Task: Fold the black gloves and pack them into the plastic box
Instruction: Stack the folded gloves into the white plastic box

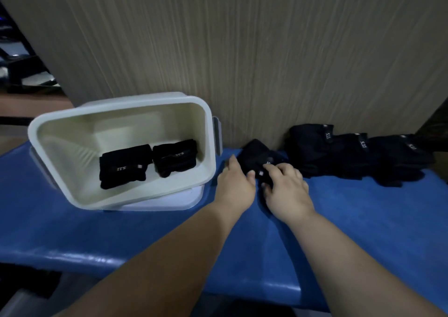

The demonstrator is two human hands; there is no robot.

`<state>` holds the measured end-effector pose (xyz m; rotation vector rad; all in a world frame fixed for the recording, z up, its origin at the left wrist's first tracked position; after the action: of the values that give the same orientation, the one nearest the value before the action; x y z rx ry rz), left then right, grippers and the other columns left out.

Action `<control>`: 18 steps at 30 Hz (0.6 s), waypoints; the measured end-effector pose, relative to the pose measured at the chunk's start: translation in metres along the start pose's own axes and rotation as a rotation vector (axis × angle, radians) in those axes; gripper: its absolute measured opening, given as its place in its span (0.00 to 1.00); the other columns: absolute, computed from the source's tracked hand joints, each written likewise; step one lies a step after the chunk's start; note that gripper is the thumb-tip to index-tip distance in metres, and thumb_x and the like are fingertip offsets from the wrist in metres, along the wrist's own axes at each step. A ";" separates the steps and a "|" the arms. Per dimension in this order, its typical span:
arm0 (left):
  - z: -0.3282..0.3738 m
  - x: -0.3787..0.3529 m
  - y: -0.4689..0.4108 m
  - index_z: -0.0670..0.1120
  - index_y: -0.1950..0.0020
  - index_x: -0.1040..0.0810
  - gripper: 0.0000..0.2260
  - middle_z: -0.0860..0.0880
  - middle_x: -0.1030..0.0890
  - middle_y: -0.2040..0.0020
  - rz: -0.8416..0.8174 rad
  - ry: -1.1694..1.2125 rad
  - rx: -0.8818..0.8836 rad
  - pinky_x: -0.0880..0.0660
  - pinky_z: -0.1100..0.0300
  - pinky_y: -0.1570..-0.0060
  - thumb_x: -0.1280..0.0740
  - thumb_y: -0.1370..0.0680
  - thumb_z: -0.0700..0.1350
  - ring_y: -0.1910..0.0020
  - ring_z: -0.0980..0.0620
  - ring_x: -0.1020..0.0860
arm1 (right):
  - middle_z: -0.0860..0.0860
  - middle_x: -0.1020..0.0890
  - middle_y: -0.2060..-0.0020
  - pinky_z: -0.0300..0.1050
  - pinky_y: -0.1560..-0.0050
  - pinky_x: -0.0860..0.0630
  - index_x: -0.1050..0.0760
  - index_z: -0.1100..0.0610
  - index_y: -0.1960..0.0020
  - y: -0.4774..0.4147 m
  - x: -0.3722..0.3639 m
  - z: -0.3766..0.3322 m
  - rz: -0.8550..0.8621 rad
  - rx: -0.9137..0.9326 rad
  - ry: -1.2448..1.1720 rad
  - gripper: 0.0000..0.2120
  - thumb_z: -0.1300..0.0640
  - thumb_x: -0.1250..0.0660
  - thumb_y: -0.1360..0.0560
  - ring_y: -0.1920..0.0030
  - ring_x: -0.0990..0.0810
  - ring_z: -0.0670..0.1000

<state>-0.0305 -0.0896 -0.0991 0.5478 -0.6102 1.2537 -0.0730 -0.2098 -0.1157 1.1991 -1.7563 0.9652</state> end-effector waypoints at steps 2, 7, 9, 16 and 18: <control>0.007 -0.006 -0.011 0.44 0.21 0.53 0.30 0.42 0.40 0.24 0.024 0.030 0.077 0.39 0.49 0.31 0.43 0.18 0.51 0.26 0.40 0.40 | 0.51 0.35 0.31 0.51 0.32 0.40 0.39 0.47 0.26 -0.002 0.001 0.002 -0.020 -0.002 -0.008 0.23 0.49 0.41 0.21 0.31 0.39 0.53; 0.014 -0.010 -0.035 0.42 0.26 0.40 0.26 0.41 0.33 0.29 0.037 -0.001 0.247 0.30 0.47 0.38 0.43 0.19 0.55 0.33 0.39 0.31 | 0.50 0.34 0.32 0.51 0.31 0.41 0.36 0.47 0.28 -0.006 0.004 0.005 -0.051 -0.009 -0.056 0.20 0.52 0.43 0.20 0.32 0.37 0.53; 0.014 -0.009 -0.038 0.43 0.34 0.31 0.23 0.42 0.26 0.37 0.001 -0.024 0.243 0.26 0.50 0.46 0.41 0.21 0.58 0.42 0.41 0.25 | 0.50 0.30 0.35 0.50 0.33 0.38 0.32 0.48 0.31 -0.008 0.007 0.007 -0.037 -0.026 -0.129 0.18 0.53 0.46 0.20 0.33 0.35 0.53; 0.010 0.002 -0.008 0.50 0.53 0.28 0.06 0.47 0.20 0.53 -0.003 0.573 0.216 0.24 0.54 0.54 0.32 0.26 0.43 0.55 0.51 0.21 | 0.48 0.24 0.55 0.47 0.55 0.28 0.25 0.52 0.52 -0.006 0.015 0.003 0.164 -0.102 -0.251 0.14 0.44 0.43 0.21 0.50 0.25 0.51; 0.006 0.012 0.006 0.49 0.51 0.27 0.07 0.46 0.19 0.53 -0.052 0.659 0.206 0.23 0.54 0.53 0.32 0.26 0.41 0.54 0.49 0.20 | 0.46 0.25 0.55 0.45 0.55 0.29 0.28 0.51 0.53 -0.003 0.019 -0.002 0.274 -0.094 -0.289 0.11 0.43 0.39 0.23 0.50 0.26 0.50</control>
<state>-0.0350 -0.0837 -0.0865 0.2844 0.0855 1.3585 -0.0750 -0.2156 -0.0973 1.0988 -2.2153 0.8845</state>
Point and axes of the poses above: each hand's wrist, its own y-axis away from the middle knuckle, its own x-axis out of the back of the hand, z = x × y, the point moved 1 cm from there along -y, towards the middle knuckle
